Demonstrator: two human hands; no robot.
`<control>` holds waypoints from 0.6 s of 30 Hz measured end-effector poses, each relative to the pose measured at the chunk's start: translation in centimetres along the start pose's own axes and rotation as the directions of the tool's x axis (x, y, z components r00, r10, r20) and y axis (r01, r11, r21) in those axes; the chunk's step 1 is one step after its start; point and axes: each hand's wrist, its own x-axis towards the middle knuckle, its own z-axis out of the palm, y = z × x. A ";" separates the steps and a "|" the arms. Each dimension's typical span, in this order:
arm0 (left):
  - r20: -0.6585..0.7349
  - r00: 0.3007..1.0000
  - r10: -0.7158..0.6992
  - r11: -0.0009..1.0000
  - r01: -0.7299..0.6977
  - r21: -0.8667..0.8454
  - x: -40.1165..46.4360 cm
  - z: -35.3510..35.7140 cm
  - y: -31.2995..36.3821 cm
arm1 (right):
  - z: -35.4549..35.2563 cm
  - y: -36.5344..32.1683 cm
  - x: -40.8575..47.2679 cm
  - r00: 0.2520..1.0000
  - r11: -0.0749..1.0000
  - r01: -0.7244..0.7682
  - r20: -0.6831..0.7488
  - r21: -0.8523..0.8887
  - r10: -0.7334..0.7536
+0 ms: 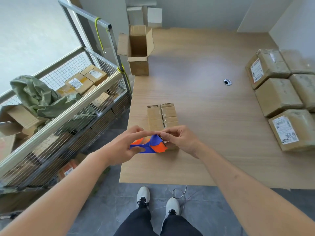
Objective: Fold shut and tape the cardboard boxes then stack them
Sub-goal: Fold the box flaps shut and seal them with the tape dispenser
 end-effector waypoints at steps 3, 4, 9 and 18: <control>-0.040 0.999 0.035 0.999 -0.034 0.013 -0.1 0.3 2.0 | -1.6 -1.3 -1.7 0.999 1.000 0.022 0.050 -0.007 -0.022; -0.049 0.998 0.048 0.999 -0.047 0.019 -0.1 0.4 2.6 | -2.1 -1.7 -2.1 0.998 0.999 0.033 0.060 -0.022 -0.032; -0.113 0.991 0.072 0.996 -0.064 0.068 0.5 0.7 5.4 | -3.9 -3.6 -3.8 0.988 0.983 0.139 0.077 -0.121 -0.130; -0.141 0.983 0.120 0.967 -0.084 0.240 1.5 0.3 7.2 | -5.8 -5.1 -4.2 0.982 0.934 0.191 0.055 -0.302 -0.183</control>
